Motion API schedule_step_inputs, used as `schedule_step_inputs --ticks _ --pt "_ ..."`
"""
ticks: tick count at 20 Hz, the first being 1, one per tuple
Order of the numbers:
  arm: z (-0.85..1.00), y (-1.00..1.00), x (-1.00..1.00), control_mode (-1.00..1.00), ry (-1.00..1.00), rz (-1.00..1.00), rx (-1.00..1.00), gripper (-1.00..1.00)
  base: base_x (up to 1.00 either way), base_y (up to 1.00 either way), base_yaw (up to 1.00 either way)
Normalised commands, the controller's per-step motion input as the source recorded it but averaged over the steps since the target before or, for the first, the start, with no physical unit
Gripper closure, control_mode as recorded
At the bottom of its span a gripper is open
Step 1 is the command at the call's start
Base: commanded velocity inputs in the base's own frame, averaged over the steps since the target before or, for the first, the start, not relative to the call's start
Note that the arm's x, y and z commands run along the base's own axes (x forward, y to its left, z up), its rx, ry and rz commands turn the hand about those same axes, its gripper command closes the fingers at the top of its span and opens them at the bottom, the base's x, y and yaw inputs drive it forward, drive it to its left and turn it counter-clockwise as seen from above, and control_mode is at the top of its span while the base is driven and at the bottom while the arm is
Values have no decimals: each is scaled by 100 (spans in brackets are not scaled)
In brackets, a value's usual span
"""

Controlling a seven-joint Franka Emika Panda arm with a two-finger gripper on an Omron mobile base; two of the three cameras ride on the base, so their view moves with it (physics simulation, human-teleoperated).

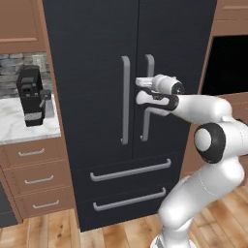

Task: Retrieve the steak from the fridge and place it on the saucepan with marinade on the stove.

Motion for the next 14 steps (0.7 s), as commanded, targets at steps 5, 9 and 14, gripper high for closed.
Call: schedule_step_inputs --ticks 5,9,14 --pt "-4 -23 73 -100 0 0 0 -100 0 0 0" --pt "-5 -24 72 -100 1 2 0 -100 0 0 0" --pt "0 -4 61 -100 15 3 0 100 0 0 0"
